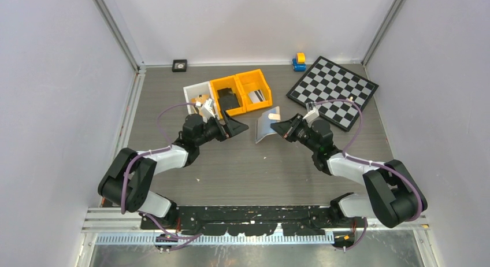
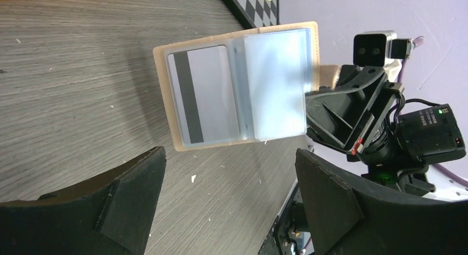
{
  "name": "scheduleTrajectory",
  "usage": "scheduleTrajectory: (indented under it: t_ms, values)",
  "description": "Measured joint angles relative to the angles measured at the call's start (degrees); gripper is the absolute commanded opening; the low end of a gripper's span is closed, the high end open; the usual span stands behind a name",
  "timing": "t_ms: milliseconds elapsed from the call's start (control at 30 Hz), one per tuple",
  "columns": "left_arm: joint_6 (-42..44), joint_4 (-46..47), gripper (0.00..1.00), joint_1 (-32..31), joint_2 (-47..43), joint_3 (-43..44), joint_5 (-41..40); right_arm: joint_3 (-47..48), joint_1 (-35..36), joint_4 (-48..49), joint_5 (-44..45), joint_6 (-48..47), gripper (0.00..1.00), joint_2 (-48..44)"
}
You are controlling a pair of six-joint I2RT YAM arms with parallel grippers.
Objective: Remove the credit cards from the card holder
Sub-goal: Place the credit card in the storage box.
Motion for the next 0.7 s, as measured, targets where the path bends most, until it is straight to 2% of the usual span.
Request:
scheduleTrajectory:
  t_ms: [133, 267, 400, 700]
  values:
    - [-2.2, 3.0, 0.9, 0.3, 0.2, -0.4, 0.9, -1.3, 0.0, 7.9, -3.9, 1.9, 0.01, 0.0]
    - [-7.2, 11.9, 0.95, 1.4, 2.6, -1.9, 3.2, -2.3, 0.0, 13.9, -6.1, 4.1, 0.01, -0.2]
    - [-11.1, 18.1, 0.99, 1.9, 3.8, -3.6, 4.7, -3.4, 0.0, 15.7, -7.0, 5.6, 0.01, -3.2]
    - [-13.9, 19.8, 0.99, 1.9, 3.6, -3.6, 6.3, -4.4, 0.0, 17.5, -7.7, 8.6, 0.01, -10.7]
